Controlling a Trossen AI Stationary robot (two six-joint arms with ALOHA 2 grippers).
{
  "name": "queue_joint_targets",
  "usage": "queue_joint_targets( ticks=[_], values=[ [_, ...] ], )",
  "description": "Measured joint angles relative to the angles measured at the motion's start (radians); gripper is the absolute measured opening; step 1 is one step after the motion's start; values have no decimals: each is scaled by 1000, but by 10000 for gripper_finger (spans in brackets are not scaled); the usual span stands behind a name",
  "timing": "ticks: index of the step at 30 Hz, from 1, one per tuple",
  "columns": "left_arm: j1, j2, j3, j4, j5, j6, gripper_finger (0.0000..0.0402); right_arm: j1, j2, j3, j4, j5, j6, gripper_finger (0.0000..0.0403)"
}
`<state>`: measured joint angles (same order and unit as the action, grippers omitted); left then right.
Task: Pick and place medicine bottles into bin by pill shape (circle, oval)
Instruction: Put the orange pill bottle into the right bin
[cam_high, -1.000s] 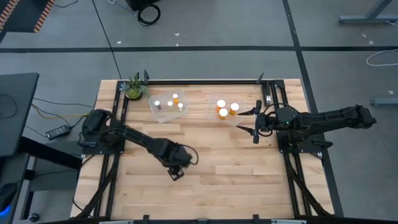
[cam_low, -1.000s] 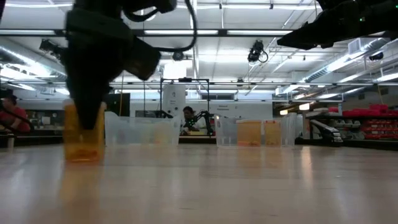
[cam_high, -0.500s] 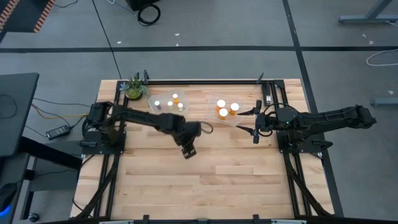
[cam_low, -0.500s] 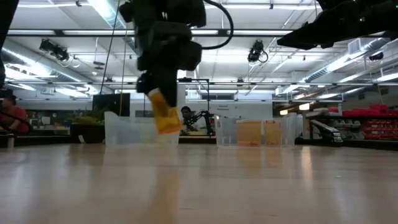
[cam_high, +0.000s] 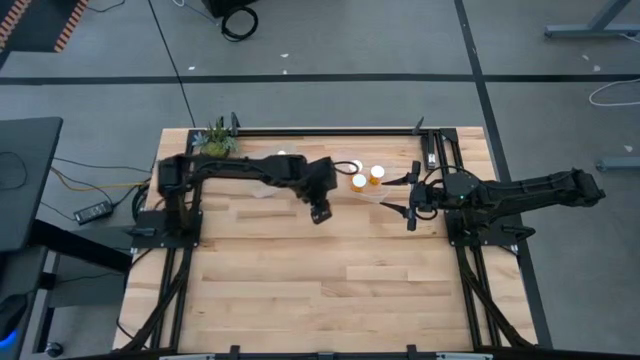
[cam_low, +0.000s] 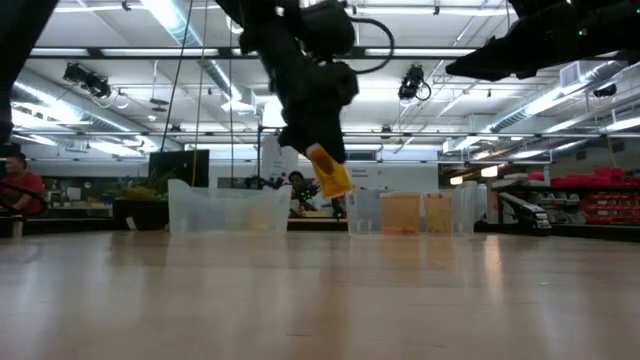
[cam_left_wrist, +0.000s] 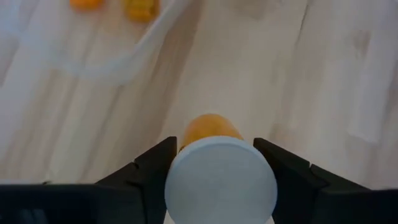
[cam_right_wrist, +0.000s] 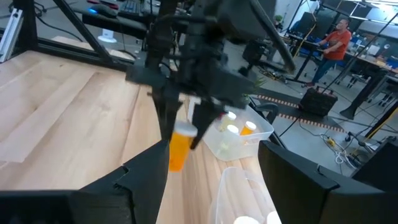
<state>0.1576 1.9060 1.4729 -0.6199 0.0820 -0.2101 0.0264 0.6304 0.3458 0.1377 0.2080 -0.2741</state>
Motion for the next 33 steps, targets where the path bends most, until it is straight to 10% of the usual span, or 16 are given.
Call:
queue_joint_targets(
  ticks=[13,33],
  values=[
    [6,353,480,-337,14,220,209,0,-2,0,-29,41,-8,254],
    [-30,380,480,-367,-27,274,259,0,-2,0,-35,52,-8,254]
  ],
)
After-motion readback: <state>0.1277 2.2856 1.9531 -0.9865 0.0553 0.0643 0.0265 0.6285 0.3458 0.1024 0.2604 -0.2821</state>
